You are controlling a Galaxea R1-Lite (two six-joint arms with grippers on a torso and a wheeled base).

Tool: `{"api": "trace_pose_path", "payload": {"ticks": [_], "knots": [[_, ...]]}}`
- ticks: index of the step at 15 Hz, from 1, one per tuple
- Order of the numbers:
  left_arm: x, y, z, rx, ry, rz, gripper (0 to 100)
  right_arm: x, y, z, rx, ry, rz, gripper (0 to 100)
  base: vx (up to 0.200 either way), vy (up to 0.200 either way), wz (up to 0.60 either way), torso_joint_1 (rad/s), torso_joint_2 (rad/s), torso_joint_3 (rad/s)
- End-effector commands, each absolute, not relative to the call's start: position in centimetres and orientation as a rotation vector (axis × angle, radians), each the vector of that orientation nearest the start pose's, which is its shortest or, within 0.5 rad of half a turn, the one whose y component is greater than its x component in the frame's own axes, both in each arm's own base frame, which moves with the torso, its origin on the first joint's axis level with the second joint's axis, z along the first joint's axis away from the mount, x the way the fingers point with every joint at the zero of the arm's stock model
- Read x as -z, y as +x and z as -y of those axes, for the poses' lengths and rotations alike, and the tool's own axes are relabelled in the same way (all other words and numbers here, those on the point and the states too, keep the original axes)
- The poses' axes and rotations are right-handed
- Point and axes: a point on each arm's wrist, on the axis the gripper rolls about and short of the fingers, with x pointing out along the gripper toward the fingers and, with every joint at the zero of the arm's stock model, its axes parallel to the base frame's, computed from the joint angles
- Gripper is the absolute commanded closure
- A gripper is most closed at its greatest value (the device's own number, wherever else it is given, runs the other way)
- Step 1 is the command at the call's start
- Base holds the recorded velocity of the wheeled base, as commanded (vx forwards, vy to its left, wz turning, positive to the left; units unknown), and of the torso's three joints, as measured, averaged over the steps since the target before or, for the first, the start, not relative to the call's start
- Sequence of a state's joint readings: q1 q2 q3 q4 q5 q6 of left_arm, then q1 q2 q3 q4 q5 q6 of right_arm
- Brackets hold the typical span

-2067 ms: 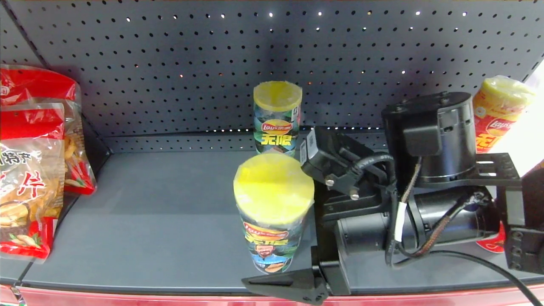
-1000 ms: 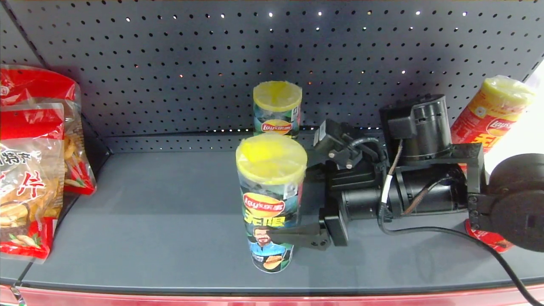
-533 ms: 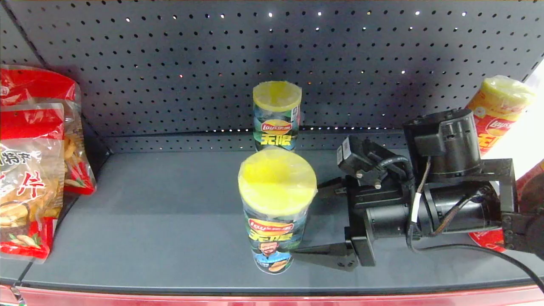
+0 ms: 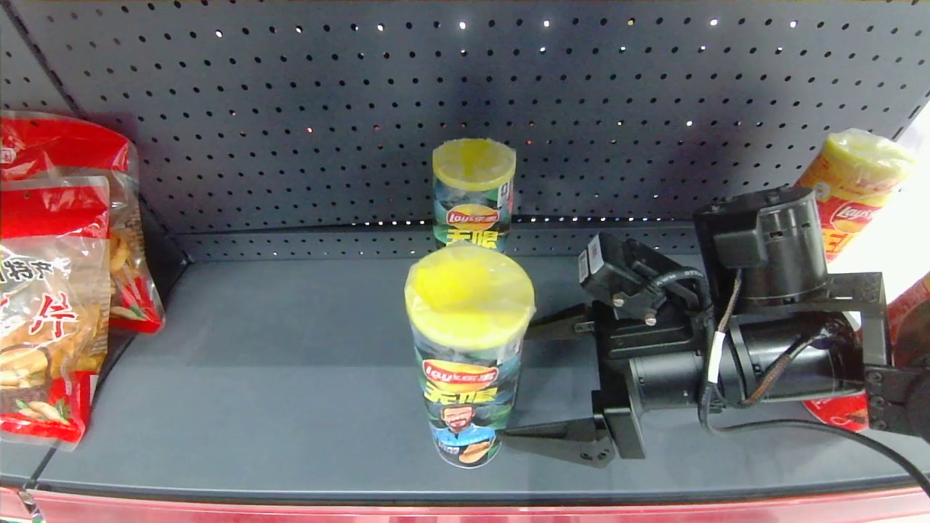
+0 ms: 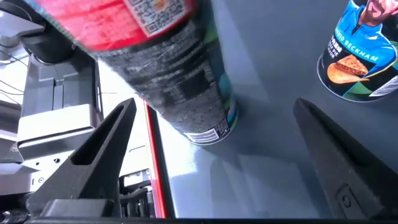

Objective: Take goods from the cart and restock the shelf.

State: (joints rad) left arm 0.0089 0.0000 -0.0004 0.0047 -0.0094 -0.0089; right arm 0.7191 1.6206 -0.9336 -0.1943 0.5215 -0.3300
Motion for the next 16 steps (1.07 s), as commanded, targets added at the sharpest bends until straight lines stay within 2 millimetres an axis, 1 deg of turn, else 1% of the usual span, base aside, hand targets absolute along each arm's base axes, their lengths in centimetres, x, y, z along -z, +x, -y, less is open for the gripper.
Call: {"api": "trace_pose_path", "payload": {"ticks": [1, 9, 16], "knots": [[-7.5, -2.3, 0.0, 0.002, -0.009, -0.006, 0, -19.8, 20.8, -19.7, -1.291, -0.332, -0.324, 0, 0.000, 0.000, 0.00, 0.000, 0.00, 0.000], [-7.5, -2.3, 0.0, 0.000, -0.009, -0.006, 0, -19.5, 21.3, -19.8, -1.287, -0.338, -0.330, 0, 0.000, 0.000, 0.00, 0.000, 0.00, 0.000], [-7.5, -2.3, 0.0, 0.000, -0.009, -0.006, 0, -18.9, 22.5, -19.1, -1.247, -0.351, -0.341, 0, 0.000, 0.000, 0.00, 0.000, 0.00, 0.000]]}}
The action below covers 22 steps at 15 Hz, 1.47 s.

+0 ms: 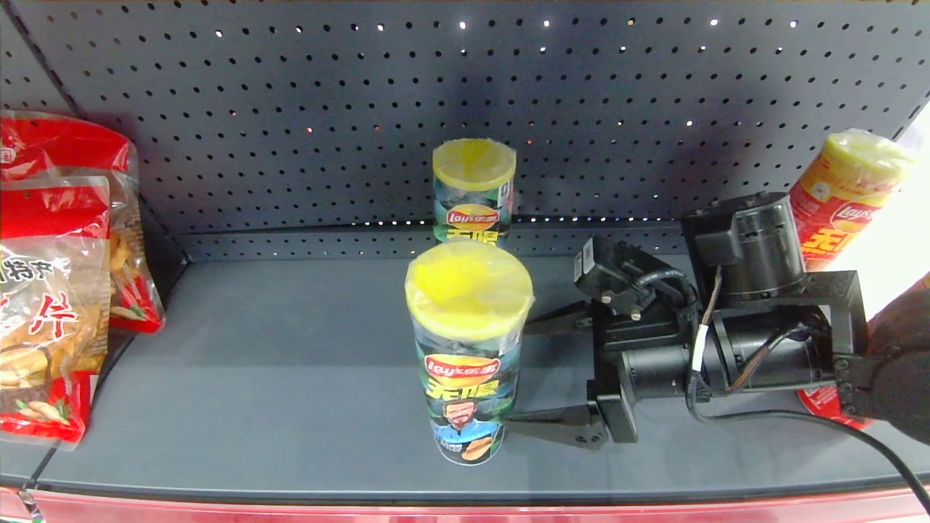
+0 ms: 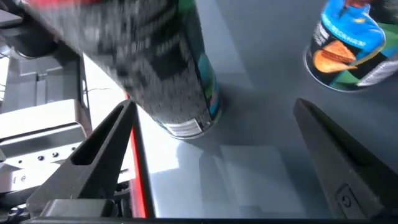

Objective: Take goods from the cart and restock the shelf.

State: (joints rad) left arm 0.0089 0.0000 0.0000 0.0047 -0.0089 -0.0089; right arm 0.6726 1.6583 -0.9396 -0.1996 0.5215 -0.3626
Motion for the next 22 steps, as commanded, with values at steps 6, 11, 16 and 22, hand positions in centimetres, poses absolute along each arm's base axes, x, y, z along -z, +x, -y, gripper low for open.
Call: {"api": "trace_pose_path", "payload": {"ticks": [6, 11, 16, 22], "knots": [[-7.5, -2.3, 0.0, 0.000, -0.009, -0.005, 0, -18.9, 22.7, -18.4, -1.226, -0.350, -0.343, 0, 0.000, 0.000, 0.00, 0.000, 0.00, 0.000], [-7.5, -2.3, 0.0, 0.000, -0.009, -0.006, 0, -19.8, 21.0, -19.7, -1.292, -0.354, -0.310, 0, 0.000, 0.000, 0.00, 0.000, 0.00, 0.000], [-7.5, -2.3, 0.0, 0.000, -0.009, -0.005, 0, -20.0, 20.2, -20.6, -1.329, -0.353, -0.300, 0, 0.000, 0.000, 0.00, 0.000, 0.00, 0.000], [-7.5, -2.3, 0.0, 0.000, -0.009, -0.005, 0, -20.2, 19.6, -20.4, -1.338, -0.342, -0.307, 0, 0.000, 0.000, 0.00, 0.000, 0.00, 0.000]]}}
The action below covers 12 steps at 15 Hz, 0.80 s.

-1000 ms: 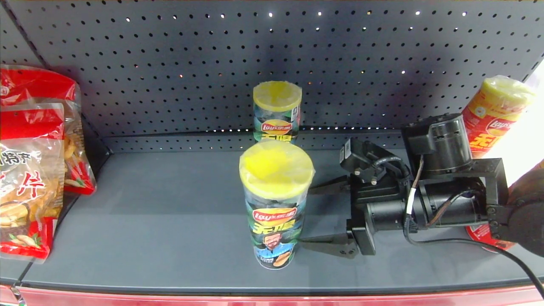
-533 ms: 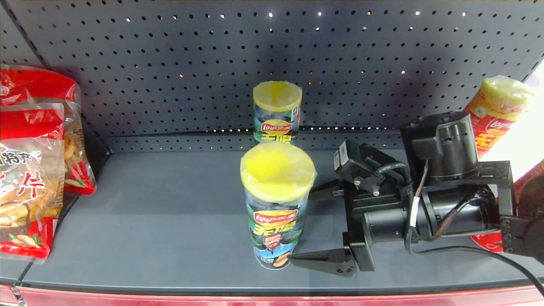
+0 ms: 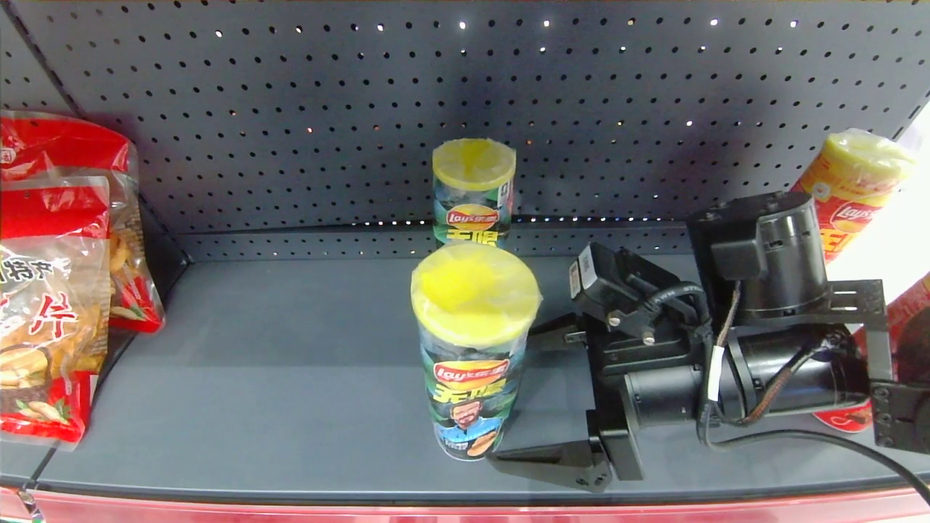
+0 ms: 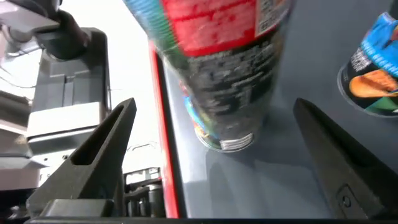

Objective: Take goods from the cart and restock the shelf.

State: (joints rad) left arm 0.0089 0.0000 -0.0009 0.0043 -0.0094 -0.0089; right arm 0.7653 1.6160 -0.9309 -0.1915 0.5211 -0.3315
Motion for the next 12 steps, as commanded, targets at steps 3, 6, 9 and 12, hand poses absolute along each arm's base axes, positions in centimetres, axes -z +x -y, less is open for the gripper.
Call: {"api": "trace_pose_path", "payload": {"ticks": [3, 6, 9, 12], "knots": [[-7.5, -2.3, 0.0, 0.000, -0.009, -0.005, 0, -20.5, 18.7, -20.5, -1.353, -0.323, -0.310, 0, 0.000, 0.000, 0.00, 0.000, 0.00, 0.000], [-7.5, -2.3, 0.0, 0.000, -0.009, -0.006, 0, -20.4, 18.3, -20.1, -1.355, -0.324, -0.313, 0, 0.000, 0.000, 0.00, 0.000, 0.00, 0.000], [-7.5, -2.3, 0.0, 0.000, -0.009, -0.006, 0, -20.5, 17.8, -20.2, -1.369, -0.326, -0.309, 0, 0.000, 0.000, 0.00, 0.000, 0.00, 0.000], [-7.5, -2.3, 0.0, 0.000, -0.009, -0.006, 0, -20.7, 17.2, -20.3, -1.387, -0.328, -0.303, 0, 0.000, 0.000, 0.00, 0.000, 0.00, 0.000]]}}
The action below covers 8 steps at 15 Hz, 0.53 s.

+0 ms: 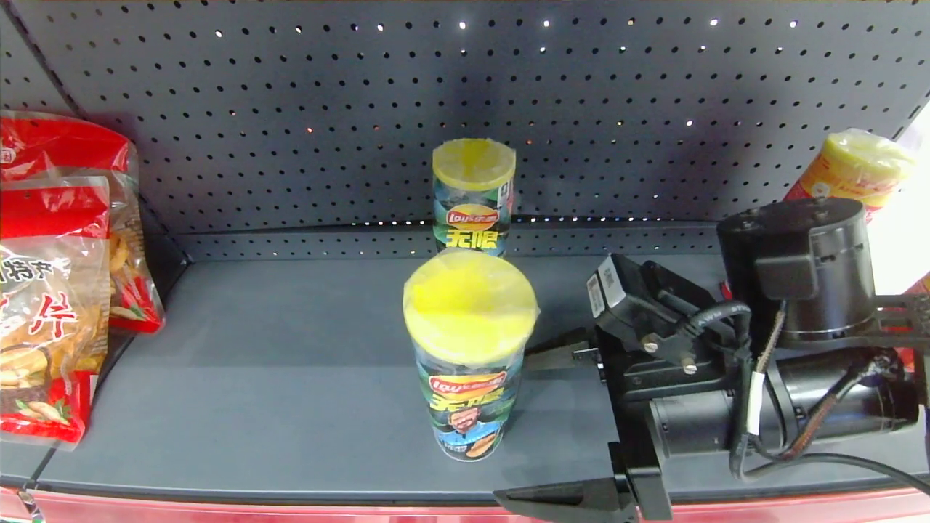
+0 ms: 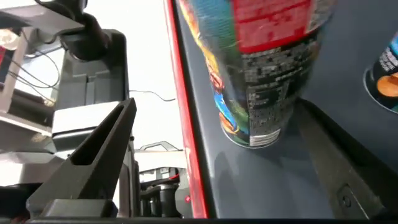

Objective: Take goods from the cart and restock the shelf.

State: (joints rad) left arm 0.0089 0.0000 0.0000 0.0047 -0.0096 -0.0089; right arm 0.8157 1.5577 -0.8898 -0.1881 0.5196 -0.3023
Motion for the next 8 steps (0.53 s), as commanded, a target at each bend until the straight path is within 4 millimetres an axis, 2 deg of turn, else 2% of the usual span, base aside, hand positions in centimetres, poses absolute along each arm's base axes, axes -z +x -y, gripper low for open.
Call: {"api": "trace_pose_path", "payload": {"ticks": [1, 8], "knots": [[-7.50, -2.27, 0.04, 0.000, -0.009, -0.006, 0, -20.55, 16.85, -20.43, -1.399, -0.331, -0.306, 0, 0.000, 0.000, 0.00, 0.000, 0.00, 0.000], [-7.50, -2.27, 0.04, 0.000, -0.009, -0.006, 0, -20.12, 16.32, -20.25, -1.408, -0.338, -0.320, 0, 0.000, 0.000, 0.00, 0.000, 0.00, 0.000]]}}
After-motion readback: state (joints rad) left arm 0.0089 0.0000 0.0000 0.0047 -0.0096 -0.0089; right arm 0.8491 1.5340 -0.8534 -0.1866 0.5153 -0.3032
